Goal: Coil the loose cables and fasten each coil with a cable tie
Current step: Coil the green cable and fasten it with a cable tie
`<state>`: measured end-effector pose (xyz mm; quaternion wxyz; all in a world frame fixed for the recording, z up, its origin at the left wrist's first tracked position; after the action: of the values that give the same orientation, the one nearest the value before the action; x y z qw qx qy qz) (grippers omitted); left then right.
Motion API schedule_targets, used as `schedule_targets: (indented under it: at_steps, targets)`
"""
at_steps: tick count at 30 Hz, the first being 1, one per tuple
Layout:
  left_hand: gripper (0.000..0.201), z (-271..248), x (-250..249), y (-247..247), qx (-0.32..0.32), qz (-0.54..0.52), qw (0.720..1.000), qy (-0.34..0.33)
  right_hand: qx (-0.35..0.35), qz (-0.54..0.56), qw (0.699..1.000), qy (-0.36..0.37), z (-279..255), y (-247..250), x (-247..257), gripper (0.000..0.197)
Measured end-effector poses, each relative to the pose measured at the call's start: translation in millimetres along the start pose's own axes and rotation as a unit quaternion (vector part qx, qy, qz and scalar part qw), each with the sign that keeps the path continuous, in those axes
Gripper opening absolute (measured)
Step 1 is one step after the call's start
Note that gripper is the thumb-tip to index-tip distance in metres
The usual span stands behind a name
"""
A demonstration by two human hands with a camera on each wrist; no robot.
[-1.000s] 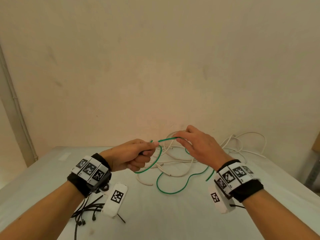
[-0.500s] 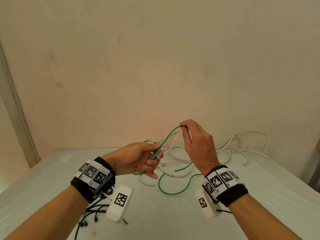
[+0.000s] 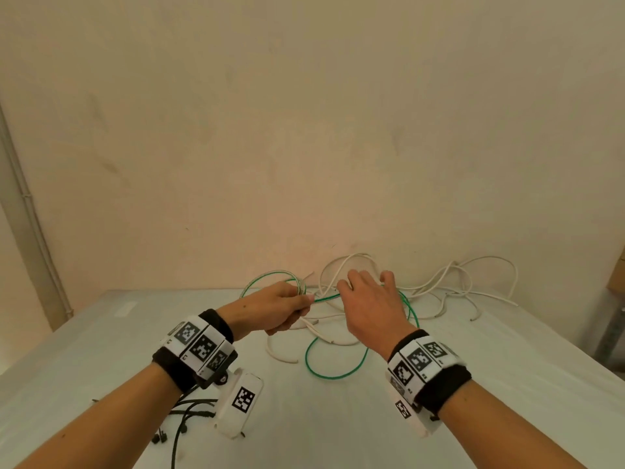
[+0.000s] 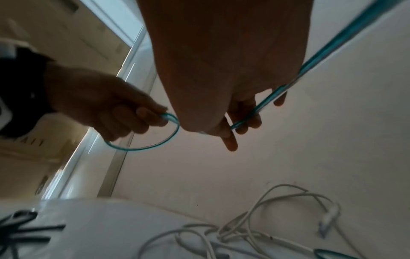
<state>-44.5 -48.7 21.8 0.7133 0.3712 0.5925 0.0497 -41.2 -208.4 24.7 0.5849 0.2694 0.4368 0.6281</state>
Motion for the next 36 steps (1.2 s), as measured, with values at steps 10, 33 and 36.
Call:
schedule_targets:
  at_steps: [10, 33, 36]
  targets:
    - [0.054, -12.8, 15.0, -8.9, 0.120, -0.059, 0.986, 0.096, -0.041, 0.090, 0.982, 0.159, -16.0, 5.8, 10.9, 0.046]
    - [0.047, -3.0, -39.7, 0.3, 0.041, -0.498, 0.865, -0.039, 0.101, 0.701, 0.699, -0.102, -9.9, 1.2, 13.1, 0.041]
    - [0.049, -2.4, -43.7, 3.6, -0.009, -0.535, 0.843, -0.058, 0.078, 0.733, 0.660, -0.144, -9.6, -5.1, 19.6, 0.025]
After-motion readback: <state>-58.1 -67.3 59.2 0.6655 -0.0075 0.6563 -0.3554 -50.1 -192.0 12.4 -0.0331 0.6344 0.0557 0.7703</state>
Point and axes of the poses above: each hand's wrist, its own z-axis towards the middle knuckle, its own y-axis out of the back of the hand, x = y × z, the point moved 7 cm from there along z, towards the middle knuckle, and after that the axes turned 6 degrees about -y, right-handed, at the moved point
